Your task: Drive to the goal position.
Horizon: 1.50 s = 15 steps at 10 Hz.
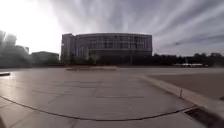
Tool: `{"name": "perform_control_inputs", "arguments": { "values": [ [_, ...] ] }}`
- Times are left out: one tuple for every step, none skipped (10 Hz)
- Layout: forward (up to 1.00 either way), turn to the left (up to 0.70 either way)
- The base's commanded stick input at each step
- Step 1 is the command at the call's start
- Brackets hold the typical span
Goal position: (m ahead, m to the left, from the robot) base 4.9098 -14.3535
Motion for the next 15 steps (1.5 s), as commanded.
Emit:
{"name": "perform_control_inputs", "arguments": {
  "values": [
    [0.85,-0.05],
    [0.85,-0.13],
    [0.85,-0.32],
    [0.85,-0.11],
    [0.85,0.0],
    [0.85,0.0],
    [0.85,0.0],
    [0.85,0.0],
    [0.85,0.0],
    [0.85,0.0],
    [0.85,0.0],
    [0.85,0.0],
    [0.85,0.0],
    [0.85,0.0],
    [0.85,0.0]
  ]
}}
